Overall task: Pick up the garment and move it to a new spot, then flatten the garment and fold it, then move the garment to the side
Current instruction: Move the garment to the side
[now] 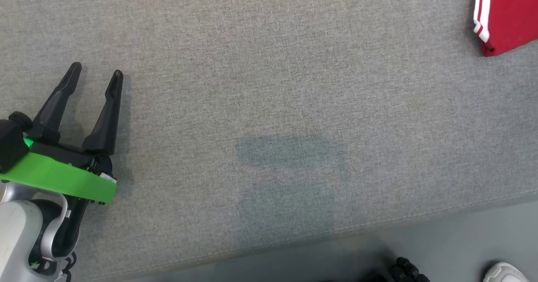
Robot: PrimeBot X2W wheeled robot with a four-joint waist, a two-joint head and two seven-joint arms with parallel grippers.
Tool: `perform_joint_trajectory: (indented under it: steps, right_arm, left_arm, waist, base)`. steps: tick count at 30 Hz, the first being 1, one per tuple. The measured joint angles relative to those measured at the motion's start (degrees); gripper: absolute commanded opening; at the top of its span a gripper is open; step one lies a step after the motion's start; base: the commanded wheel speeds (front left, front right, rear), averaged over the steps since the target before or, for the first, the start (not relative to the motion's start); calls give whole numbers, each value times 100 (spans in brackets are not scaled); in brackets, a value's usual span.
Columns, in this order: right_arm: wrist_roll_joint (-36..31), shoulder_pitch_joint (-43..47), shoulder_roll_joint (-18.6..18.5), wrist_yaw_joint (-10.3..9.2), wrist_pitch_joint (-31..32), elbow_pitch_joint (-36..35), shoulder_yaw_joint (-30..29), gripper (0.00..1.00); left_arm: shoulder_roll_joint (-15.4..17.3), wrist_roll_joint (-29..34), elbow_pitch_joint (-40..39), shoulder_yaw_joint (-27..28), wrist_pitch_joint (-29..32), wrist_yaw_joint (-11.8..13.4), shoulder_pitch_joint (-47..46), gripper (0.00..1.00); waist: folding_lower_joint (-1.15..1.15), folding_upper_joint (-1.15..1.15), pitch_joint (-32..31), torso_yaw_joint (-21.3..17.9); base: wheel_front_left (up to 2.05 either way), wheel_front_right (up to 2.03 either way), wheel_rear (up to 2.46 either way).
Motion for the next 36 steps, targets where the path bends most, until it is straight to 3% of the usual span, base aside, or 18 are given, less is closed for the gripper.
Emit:
perform_joint_trajectory:
  steps: [6, 11, 15, 29, 36]
  right_arm:
    - [-53, 5, 77, 0, -655, -27, -125, 100]
    - [-163, 13, 74, 68, -1414, -573, -112, 100]
    - [-196, 233, 315, 130, -1863, -976, -91, 100]
    - [-399, 2447, 1433, 45, -1844, -1752, -34, 100]
    - [-736, 3391, 1653, 9, -1842, -2106, -80, 100]
  left_arm:
    - [-188, 0, 247, 15, -220, 20, 24, 100]
    - [-379, -5, 549, 71, -426, 23, 118, 100]
    - [-479, -1, 900, 149, -512, 23, 236, 100]
    - [-898, 305, 1980, 316, -699, 24, 905, 100]
    - [-1134, 381, 2219, 238, -703, 24, 1088, 100]
  waist:
    - [0, 0, -317, 72]
    - [0, 0, -741, 153]
    - [0, 0, -1046, 221]
    - [0, 0, -2171, 484]
    - [0, 0, -2743, 618]
  base:
    - [0, 0, 0]
    - [0, 0, 0]
    - [0, 0, 0]
    - [0, 0, 0]
    - [0, 0, 0]
